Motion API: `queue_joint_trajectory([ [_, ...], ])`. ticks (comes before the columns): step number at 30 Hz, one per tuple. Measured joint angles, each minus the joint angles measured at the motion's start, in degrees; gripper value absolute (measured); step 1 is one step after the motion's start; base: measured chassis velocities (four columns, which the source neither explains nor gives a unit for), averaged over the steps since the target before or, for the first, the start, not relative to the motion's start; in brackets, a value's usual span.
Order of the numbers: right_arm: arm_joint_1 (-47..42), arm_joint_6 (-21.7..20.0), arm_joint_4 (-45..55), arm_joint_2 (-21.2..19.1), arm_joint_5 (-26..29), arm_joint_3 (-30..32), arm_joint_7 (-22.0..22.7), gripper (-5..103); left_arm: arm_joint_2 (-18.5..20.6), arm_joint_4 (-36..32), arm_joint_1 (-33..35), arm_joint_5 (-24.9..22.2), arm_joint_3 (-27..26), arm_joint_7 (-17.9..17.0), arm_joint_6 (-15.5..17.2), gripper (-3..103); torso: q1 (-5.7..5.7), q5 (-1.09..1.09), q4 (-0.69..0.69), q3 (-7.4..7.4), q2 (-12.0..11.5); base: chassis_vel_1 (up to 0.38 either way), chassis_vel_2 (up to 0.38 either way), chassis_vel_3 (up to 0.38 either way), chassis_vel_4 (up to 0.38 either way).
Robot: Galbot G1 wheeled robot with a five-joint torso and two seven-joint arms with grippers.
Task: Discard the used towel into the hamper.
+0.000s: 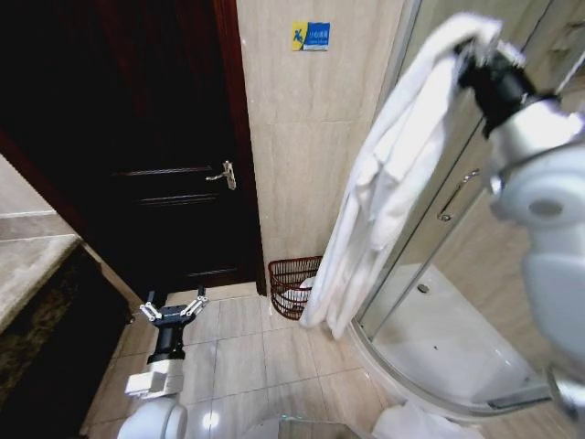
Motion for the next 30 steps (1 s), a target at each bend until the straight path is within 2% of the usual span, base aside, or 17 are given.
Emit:
queue_joint_trajectory([
  [1, 4.52, 0.00, -3.31, 1.19, 0.16, -2.36, 0.29, 4, 0.97, -0.04, -0.18, 0.06, 0.43, -0.30, 0.68, 100, 0.00, -0.04, 0.00, 0.00, 0.00, 0.000, 0.000, 0.000, 0.000],
  [3, 6.56, 0.00, -4.82, 1.76, 0.31, -3.39, 0.39, 4, 1.45, -0.14, -0.31, 0.06, 0.59, -0.44, 1.09, 100, 0.00, -0.04, -0.01, 0.00, 0.00, 0.000, 0.000, 0.000, 0.000],
  [6, 17.86, 0.00, -15.43, 6.15, 0.43, -9.20, 0.64, 4, 2.54, -0.89, -0.73, -0.11, 0.86, -0.62, 2.39, 100, 0.00, -0.03, -0.02, -0.01, 0.00, 0.000, 0.000, 0.000, 0.000],
  [7, 17.86, 0.00, -15.43, 6.15, 0.43, -9.20, 0.64, 4, 2.54, -0.89, -0.73, -0.11, 0.86, -0.62, 2.39, 100, 0.00, -0.03, -0.02, -0.01, 0.00, 0.000, 0.000, 0.000, 0.000],
  [11, 26.10, 0.37, -26.18, 11.64, -1.72, -13.10, -0.45, 4, 2.57, -0.71, -0.35, -0.25, 0.89, -0.69, 2.08, 100, 0.00, 0.00, -0.01, 0.00, 0.00, 0.000, 0.000, 0.000, 0.000],
  [12, 26.10, 0.37, -26.18, 11.64, -1.72, -13.10, -0.45, 4, 2.57, -0.71, -0.35, -0.25, 0.89, -0.69, 2.08, 100, 0.00, 0.00, -0.01, 0.00, 0.00, 0.000, 0.000, 0.000, 0.000],
  [15, 33.03, 0.81, -34.71, 17.03, -3.35, -14.82, -1.14, 4, 2.39, -0.57, -0.29, -0.46, 0.91, -0.80, 1.79, 100, -0.01, -0.05, -0.01, -0.01, 0.00, 0.000, 0.000, 0.000, 0.000],
  [17, 33.78, 0.92, -35.81, 17.69, -3.74, -14.95, -1.35, 4, 2.37, -0.54, -0.28, -0.49, 0.96, -0.80, 1.77, 100, -0.01, -0.06, 0.00, -0.02, 0.01, 0.000, 0.000, 0.000, 0.000],
  [19, 36.76, 1.64, -40.92, 21.11, -5.82, -15.37, -2.08, 4, 2.46, -0.39, -0.25, -0.57, 1.08, -0.82, 1.65, 100, -0.01, -0.02, -0.01, -0.01, 0.01, 0.000, 0.000, 0.000, 0.000],
  [22, 37.79, 2.04, -43.84, 23.34, -7.08, -15.38, -2.58, 4, 2.60, -0.28, -0.26, -0.73, 1.08, -0.82, 1.63, 100, -0.02, -0.03, -0.02, -0.02, 0.01, 0.000, 0.000, 0.000, 0.000],
  [25, 39.24, 4.10, -50.50, 26.96, -10.75, -15.70, -5.64, 4, 2.92, -0.27, -0.26, -1.19, 0.82, -0.82, 1.62, 100, -0.01, -0.02, -0.01, -0.01, 0.01, 0.000, 0.000, 0.000, 0.000],
  [26, 39.24, 4.10, -50.50, 26.96, -10.75, -15.70, -5.64, 4, 2.92, -0.27, -0.26, -1.19, 0.82, -0.82, 1.62, 100, -0.01, -0.02, -0.01, -0.01, 0.01, 0.000, 0.000, 0.000, 0.000],
  [28, 41.24, 5.37, -55.83, 29.95, -14.51, -15.24, -8.09, 4, 3.19, -0.26, -0.24, -1.48, 0.63, -0.83, 1.62, 100, 0.01, -0.03, 0.00, 0.01, 0.00, 0.000, 0.000, 0.000, 0.000],
  [30, 41.65, 5.65, -56.83, 30.60, -15.22, -15.08, -8.43, 4, 3.29, -0.20, -0.27, -1.51, 0.61, -0.83, 1.62, 100, 0.00, -0.05, 0.00, -0.01, 0.01, 0.000, 0.000, 0.000, 0.000],
])
